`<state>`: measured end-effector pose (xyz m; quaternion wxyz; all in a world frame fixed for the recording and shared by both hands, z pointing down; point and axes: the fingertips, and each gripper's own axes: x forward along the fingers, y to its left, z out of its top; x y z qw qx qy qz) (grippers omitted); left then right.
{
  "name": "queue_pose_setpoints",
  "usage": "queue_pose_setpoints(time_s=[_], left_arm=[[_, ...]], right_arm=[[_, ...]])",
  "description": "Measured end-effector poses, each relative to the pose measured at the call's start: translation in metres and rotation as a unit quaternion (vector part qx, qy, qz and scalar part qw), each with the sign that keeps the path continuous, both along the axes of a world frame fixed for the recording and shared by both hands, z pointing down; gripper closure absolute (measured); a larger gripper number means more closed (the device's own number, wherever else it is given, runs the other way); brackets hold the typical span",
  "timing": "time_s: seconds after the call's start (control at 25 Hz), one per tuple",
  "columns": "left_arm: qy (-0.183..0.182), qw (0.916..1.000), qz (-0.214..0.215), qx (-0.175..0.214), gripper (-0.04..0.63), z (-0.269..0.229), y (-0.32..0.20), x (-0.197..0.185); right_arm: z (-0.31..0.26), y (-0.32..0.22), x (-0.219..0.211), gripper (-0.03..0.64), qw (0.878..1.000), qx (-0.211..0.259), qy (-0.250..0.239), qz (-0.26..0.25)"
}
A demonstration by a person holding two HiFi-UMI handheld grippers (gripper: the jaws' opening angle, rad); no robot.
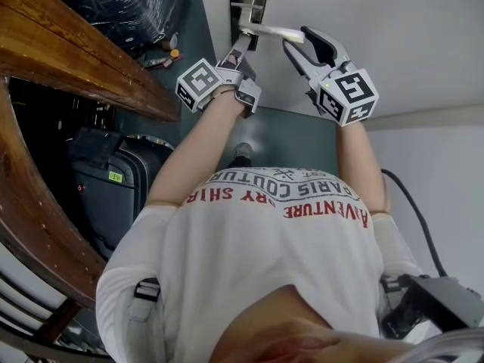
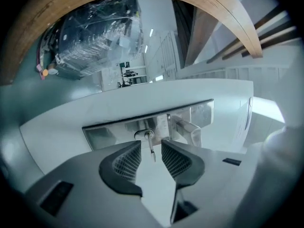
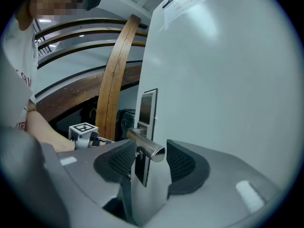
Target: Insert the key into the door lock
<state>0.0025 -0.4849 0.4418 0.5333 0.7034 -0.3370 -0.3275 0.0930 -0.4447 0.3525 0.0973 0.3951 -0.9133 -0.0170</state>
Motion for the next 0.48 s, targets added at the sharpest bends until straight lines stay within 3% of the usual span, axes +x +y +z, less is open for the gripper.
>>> queue_pose_setpoints(time_s=[0.12,0.2,0.24,0.32,0.4,0.44,0.48], left_arm=[[-0.085,0.9955,0.022,0.034,0.471,0.005,0.014,-0.006],[-0.150,0.9856,0.039,0.068,0.472,0.005,0.037,-0.010],[-0.188,0.9765,0.051,0.093,0.472,0.000,0.054,-0.009],[-0.274,0.9456,0.075,0.158,0.473,-0.021,0.099,-0.005],[-0.361,0.9007,0.103,0.218,0.485,-0.039,0.157,0.005],[-0.399,0.8771,0.119,0.240,0.525,-0.043,0.189,0.010],[-0.429,0.8560,0.134,0.256,0.592,-0.046,0.219,0.016]], right_arm=[[0.001,0.005,0.018,0.442,0.999,-0.006,-0.005,0.031],[0.011,0.027,0.023,0.442,0.999,-0.030,-0.006,0.018],[0.017,0.045,0.022,0.443,0.999,-0.043,-0.006,0.004],[0.025,0.093,0.014,0.451,0.998,-0.067,0.006,-0.022],[0.035,0.150,0.008,0.537,0.995,-0.087,0.029,-0.029],[0.040,0.177,0.006,0.603,0.994,-0.097,0.037,-0.030],[0.044,0.203,0.003,0.615,0.993,-0.104,0.037,-0.034]])
